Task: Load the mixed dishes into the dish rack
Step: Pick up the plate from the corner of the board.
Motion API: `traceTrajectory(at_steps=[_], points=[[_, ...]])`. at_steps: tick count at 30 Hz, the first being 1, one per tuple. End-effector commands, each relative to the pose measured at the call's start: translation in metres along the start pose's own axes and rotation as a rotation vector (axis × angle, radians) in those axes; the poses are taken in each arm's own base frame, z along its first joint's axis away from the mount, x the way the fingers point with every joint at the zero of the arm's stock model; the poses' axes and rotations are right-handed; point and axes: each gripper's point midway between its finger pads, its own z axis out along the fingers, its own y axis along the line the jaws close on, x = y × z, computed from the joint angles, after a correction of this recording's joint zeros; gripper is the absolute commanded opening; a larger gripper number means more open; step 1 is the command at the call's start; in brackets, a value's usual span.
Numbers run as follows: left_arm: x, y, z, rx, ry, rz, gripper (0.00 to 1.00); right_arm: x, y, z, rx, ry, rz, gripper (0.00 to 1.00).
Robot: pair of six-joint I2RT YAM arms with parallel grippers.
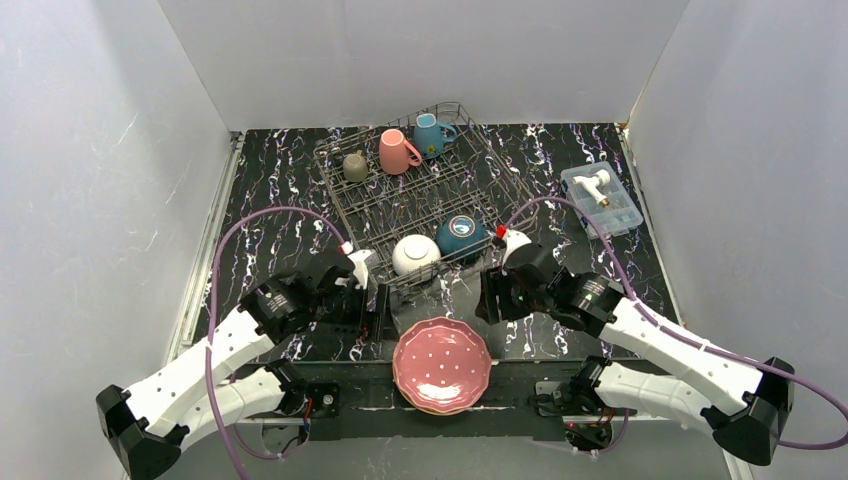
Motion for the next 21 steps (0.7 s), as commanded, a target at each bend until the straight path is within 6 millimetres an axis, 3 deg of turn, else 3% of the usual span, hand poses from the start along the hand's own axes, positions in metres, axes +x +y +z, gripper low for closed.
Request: traceTrajectory(at_steps=[1, 11, 21], points=[[0.025, -0.006, 0.009, 0.066, 0.114, -0.074, 0.77, 0.029, 0.001, 0.002, -0.039, 0.090, 0.065, 0.63], [0.057, -0.006, 0.034, 0.072, 0.195, -0.124, 0.65, 0.070, 0.006, 0.018, -0.109, 0.221, 0.107, 0.56], [0.069, -0.002, 0.055, 0.050, 0.208, -0.153, 0.53, 0.082, 0.006, 0.027, -0.132, 0.237, 0.139, 0.51]])
